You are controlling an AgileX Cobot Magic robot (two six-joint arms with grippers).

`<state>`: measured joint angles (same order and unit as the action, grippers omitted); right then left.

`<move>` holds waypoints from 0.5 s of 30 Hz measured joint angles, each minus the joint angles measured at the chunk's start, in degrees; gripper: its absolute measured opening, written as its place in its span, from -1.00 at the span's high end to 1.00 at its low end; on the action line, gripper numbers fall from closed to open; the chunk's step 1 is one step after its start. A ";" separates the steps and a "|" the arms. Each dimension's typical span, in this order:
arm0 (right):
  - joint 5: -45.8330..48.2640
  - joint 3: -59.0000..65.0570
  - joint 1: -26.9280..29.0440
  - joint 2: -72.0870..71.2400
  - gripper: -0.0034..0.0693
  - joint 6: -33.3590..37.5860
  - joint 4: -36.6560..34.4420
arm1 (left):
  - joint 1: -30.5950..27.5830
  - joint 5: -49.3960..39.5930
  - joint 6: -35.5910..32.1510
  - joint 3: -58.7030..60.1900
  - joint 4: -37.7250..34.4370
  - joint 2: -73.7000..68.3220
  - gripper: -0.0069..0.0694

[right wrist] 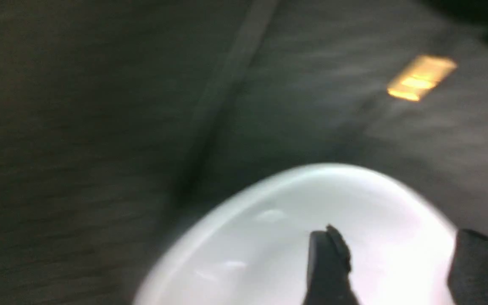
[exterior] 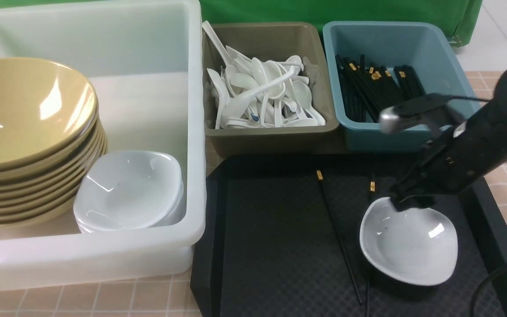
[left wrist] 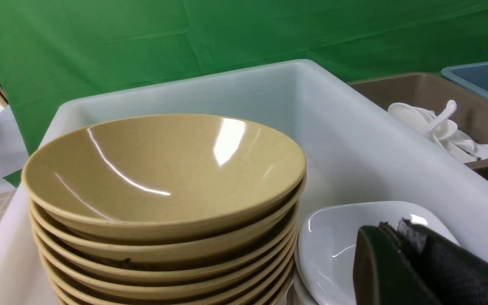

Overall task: On brown table put chopsticks spoon bowls plates into blue grey white boxes.
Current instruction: 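Reach for and grasp the small white dish on the black tray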

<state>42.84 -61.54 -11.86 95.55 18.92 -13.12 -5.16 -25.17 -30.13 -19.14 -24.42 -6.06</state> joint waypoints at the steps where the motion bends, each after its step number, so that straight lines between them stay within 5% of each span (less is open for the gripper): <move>1: 0.29 0.06 1.48 -0.12 -0.33 -2.80 2.44 | 0.00 0.00 0.00 0.01 0.00 0.00 0.81; 10: -0.64 4.66 3.74 4.60 -0.33 -5.26 2.31 | 0.00 0.25 0.00 0.01 0.00 0.00 0.81; 15: 1.06 4.40 2.38 4.20 0.11 -1.52 -0.34 | 0.00 0.41 0.00 0.01 0.00 0.00 0.81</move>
<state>43.90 -57.13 -9.48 99.75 17.40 -13.46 -5.16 -24.77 -30.13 -19.12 -24.42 -6.06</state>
